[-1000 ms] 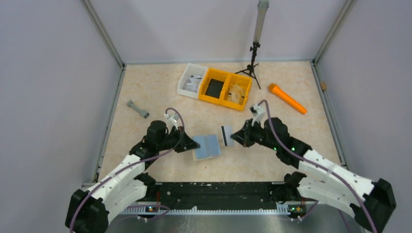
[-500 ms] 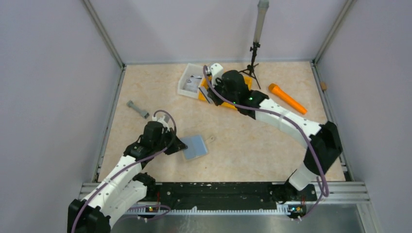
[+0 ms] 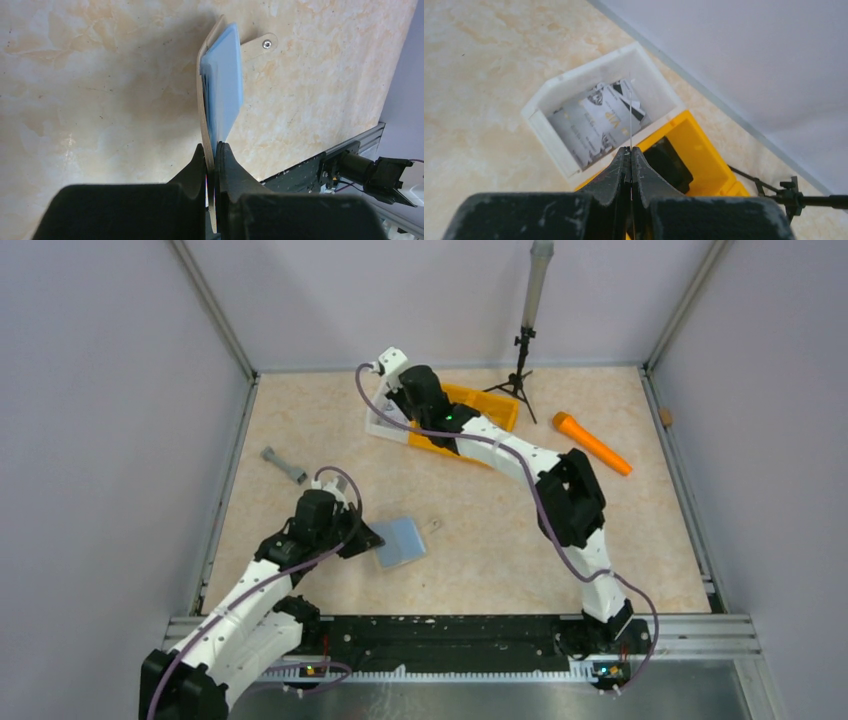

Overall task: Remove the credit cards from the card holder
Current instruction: Place the credit card in the storage box.

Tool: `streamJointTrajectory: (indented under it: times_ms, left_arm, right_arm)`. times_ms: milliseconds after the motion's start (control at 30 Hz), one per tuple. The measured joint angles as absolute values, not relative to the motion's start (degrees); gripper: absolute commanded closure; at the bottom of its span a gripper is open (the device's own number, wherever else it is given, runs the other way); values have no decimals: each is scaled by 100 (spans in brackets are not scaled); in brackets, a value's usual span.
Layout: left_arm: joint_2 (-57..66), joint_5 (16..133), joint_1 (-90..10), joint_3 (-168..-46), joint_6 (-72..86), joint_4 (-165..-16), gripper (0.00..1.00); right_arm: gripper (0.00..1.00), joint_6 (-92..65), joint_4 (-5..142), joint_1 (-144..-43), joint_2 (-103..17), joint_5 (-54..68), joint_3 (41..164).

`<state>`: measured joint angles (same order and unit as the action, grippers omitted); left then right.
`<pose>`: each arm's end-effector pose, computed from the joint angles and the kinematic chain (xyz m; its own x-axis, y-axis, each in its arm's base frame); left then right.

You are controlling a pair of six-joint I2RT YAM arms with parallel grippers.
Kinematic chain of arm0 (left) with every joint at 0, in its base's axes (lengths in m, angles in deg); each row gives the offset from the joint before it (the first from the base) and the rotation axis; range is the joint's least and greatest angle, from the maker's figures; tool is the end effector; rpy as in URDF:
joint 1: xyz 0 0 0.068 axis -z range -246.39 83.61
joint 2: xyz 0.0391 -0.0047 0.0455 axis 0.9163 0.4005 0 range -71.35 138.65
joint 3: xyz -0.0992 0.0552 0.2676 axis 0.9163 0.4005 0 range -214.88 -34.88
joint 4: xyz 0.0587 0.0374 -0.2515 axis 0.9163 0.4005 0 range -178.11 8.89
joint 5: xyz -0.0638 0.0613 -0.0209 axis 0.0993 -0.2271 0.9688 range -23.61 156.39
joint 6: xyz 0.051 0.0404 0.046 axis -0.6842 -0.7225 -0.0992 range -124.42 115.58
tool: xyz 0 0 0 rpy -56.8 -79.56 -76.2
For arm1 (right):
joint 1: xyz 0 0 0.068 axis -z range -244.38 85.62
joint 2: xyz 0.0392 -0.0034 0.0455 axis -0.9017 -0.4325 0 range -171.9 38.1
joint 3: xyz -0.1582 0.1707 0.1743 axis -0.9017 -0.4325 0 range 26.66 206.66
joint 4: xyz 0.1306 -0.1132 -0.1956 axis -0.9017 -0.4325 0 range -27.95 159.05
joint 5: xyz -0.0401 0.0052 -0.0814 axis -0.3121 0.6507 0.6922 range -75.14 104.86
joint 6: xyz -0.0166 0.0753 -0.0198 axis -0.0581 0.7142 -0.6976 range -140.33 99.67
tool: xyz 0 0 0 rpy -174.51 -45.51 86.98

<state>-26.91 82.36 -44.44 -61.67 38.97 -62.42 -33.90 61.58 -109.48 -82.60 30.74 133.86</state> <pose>0.1518 -0.0815 0.1982 -0.8370 -0.3748 -0.3986 -0.0414 0.7699 -0.6369 0.3992 0.3740 0.3076 -0.1280 -0.4480 -0.8848 -0.5463 0.7765 -0.3142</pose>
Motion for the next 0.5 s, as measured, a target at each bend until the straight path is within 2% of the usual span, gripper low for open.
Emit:
streamJointTrajectory:
  times_ms: [267,500]
  left_arm:
    - [-2376,8251,-4461,-6154,3895,-6375,100]
    - [-2131,8382,-4494,-6117,3891,-6570,100]
  right_arm:
    - [100,-4091,7026,-11066,-9830,3883,14741]
    - [100,-4725,7422,-11271,-10715,4560,15464]
